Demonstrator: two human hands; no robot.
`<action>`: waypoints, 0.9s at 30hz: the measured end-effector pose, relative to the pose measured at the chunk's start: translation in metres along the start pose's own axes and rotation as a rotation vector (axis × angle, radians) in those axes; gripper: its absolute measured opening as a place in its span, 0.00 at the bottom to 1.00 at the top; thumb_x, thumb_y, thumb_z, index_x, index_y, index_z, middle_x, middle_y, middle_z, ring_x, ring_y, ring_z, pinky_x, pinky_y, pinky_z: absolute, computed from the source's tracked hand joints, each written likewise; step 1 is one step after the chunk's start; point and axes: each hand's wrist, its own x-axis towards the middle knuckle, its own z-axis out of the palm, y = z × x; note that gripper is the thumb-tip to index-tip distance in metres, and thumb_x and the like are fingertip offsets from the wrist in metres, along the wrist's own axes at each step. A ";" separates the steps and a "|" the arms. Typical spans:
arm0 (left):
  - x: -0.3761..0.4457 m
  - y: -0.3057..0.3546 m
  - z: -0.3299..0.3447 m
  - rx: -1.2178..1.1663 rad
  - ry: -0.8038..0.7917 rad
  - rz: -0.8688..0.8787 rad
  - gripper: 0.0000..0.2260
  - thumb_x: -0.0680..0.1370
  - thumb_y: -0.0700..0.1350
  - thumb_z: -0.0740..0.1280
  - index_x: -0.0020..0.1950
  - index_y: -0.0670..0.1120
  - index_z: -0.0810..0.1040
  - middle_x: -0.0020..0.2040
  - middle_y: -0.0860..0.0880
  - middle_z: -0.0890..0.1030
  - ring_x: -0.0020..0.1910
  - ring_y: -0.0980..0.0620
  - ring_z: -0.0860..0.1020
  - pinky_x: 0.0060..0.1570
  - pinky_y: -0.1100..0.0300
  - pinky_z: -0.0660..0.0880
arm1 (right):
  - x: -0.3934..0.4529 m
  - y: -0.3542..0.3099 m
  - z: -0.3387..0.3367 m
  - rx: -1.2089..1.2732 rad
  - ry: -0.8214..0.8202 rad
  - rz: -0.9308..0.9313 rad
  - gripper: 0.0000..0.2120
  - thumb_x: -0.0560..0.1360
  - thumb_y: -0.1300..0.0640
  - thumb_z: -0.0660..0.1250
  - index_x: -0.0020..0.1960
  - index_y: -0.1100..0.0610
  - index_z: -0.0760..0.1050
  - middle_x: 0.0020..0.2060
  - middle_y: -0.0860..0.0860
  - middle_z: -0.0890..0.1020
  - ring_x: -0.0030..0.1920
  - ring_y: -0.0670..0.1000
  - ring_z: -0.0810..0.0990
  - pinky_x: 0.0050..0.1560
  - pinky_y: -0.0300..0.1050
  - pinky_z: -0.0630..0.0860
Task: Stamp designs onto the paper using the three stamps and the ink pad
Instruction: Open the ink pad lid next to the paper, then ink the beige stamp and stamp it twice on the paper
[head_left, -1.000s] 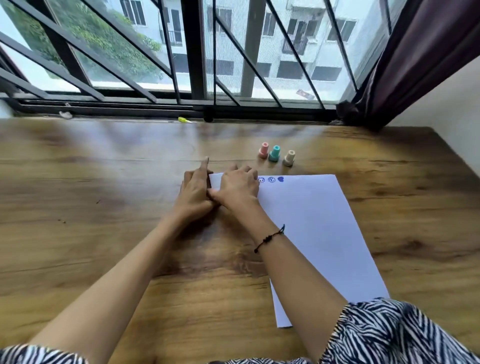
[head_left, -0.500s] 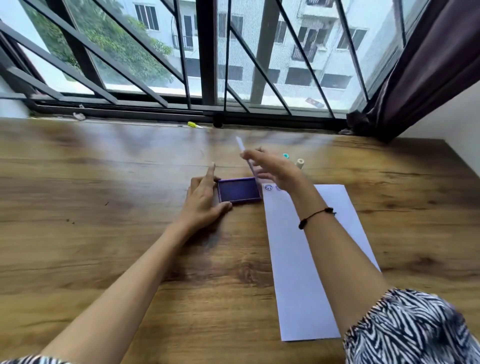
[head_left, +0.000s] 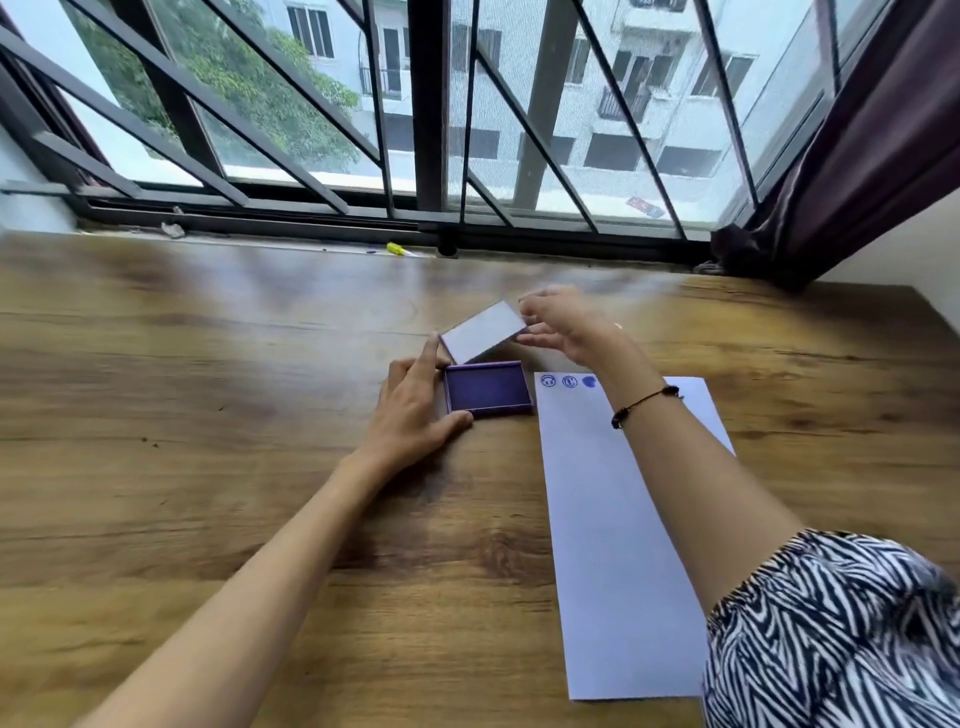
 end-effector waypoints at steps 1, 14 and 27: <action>0.000 0.000 0.000 -0.001 -0.001 0.004 0.46 0.67 0.51 0.73 0.74 0.44 0.47 0.65 0.47 0.73 0.64 0.44 0.63 0.62 0.51 0.62 | 0.001 -0.001 -0.001 -0.093 0.043 -0.021 0.08 0.73 0.68 0.60 0.38 0.58 0.71 0.36 0.56 0.76 0.31 0.52 0.78 0.23 0.36 0.78; -0.001 0.003 -0.003 0.004 0.007 0.008 0.46 0.66 0.51 0.74 0.74 0.46 0.48 0.65 0.44 0.72 0.63 0.44 0.63 0.64 0.49 0.63 | 0.026 -0.003 -0.021 -1.769 0.149 -0.403 0.13 0.73 0.60 0.62 0.56 0.53 0.76 0.54 0.55 0.80 0.61 0.57 0.70 0.56 0.51 0.68; -0.012 0.023 -0.008 -0.371 0.291 0.047 0.16 0.70 0.35 0.69 0.57 0.36 0.75 0.46 0.42 0.81 0.39 0.47 0.78 0.46 0.59 0.75 | -0.055 0.026 0.029 -0.521 -0.105 -0.492 0.08 0.69 0.58 0.72 0.47 0.60 0.81 0.38 0.52 0.80 0.39 0.46 0.76 0.37 0.31 0.69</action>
